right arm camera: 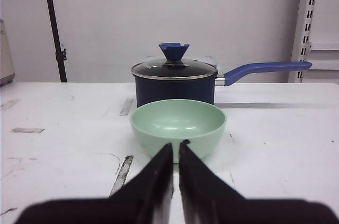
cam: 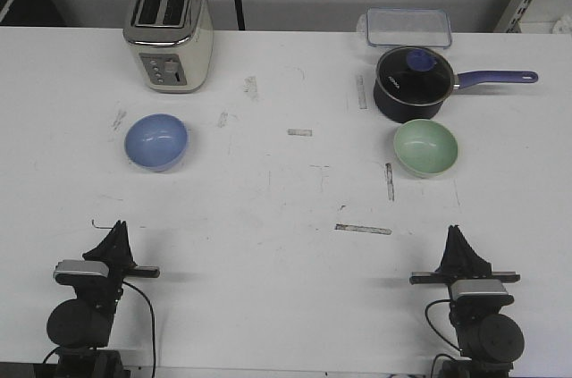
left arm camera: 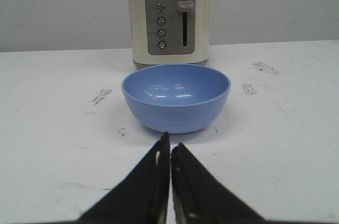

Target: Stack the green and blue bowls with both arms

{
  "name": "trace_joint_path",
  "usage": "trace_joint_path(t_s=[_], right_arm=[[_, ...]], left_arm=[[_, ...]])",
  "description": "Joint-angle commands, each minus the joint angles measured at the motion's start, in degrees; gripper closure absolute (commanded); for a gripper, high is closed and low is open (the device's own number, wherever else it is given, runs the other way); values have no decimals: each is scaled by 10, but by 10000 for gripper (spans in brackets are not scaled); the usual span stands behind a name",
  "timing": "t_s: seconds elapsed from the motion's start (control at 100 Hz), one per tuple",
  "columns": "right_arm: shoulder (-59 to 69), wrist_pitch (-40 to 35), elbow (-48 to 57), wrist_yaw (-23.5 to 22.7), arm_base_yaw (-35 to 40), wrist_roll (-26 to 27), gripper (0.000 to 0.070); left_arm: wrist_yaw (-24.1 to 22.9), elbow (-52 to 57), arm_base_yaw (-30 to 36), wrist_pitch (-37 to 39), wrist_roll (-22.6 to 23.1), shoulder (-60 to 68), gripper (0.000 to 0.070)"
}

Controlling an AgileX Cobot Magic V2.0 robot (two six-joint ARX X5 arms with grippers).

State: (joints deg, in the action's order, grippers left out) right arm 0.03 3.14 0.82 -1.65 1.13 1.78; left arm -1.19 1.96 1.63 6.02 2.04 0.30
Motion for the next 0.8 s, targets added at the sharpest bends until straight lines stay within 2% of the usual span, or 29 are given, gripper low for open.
trace_joint_path(t_s=[0.0,0.37,0.54,0.79], right_arm=[[0,3,-1,2,0,5,690],[0,12,1,2,0,2,690],[1,9,13,17,0,-24,690],[26,-48,76,21,0,-33,690]], left_arm=[[1,-13,-1,9,3,-1,697],[1,-13,-1,9,3,-1,697],[1,-13,-1,9,3,-1,697],[1,-13,-1,9,3,-1,697]])
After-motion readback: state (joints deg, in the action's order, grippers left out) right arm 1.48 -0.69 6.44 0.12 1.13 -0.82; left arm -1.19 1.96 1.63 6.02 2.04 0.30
